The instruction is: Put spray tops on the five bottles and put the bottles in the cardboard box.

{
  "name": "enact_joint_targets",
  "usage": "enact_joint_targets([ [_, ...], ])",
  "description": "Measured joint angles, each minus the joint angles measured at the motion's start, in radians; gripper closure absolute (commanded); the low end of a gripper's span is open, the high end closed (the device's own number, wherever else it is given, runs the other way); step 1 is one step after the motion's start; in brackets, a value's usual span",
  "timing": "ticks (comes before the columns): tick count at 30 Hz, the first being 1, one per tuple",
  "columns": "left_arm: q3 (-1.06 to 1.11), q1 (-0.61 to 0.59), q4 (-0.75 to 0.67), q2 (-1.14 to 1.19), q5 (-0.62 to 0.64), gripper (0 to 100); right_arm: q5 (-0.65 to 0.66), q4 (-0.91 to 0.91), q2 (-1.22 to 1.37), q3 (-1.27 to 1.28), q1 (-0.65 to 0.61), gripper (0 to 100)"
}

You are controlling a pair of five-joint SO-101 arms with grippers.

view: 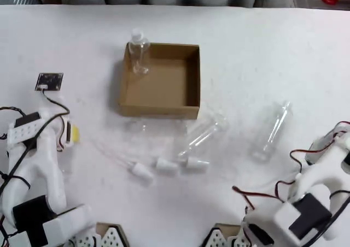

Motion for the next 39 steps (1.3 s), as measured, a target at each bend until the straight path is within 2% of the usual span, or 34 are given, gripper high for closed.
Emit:
enact_joint_targets([
  [3, 0.0, 0.0, 0.0, 0.0, 0.0, 97, -0.087, -0.014, 0.066, -0.008, -0.017, 86.8],
  [7, 0.0, 0.0, 0.0, 0.0, 0.0, 97, -0.112, -0.023, 0.144, -0.061, -0.037, 86.8],
  [14, 0.0, 0.0, 0.0, 0.0, 0.0, 97, -0.114, -0.025, 0.27, -0.129, -0.043, 87.4],
  [16, 0.0, 0.0, 0.0, 0.0, 0.0, 97, -0.114, -0.023, 0.284, -0.143, -0.043, 90.8],
  [18, 0.0, 0.0, 0.0, 0.0, 0.0, 97, -0.112, -0.023, 0.287, -0.15, -0.04, 98.2],
  [24, 0.0, 0.0, 0.0, 0.0, -0.003, 97, -0.017, -0.003, 0.284, -0.153, -0.038, 98.0],
  [33, 0.002, 0.0, 0.0, -0.011, 0.017, 97, 0.101, 0.186, 0.084, -0.155, -0.04, 98.1],
  [39, 0.002, 0.052, 0.04, -0.186, 0.032, 98, 0.117, 0.262, -0.121, -0.11, -0.04, 98.1],
])
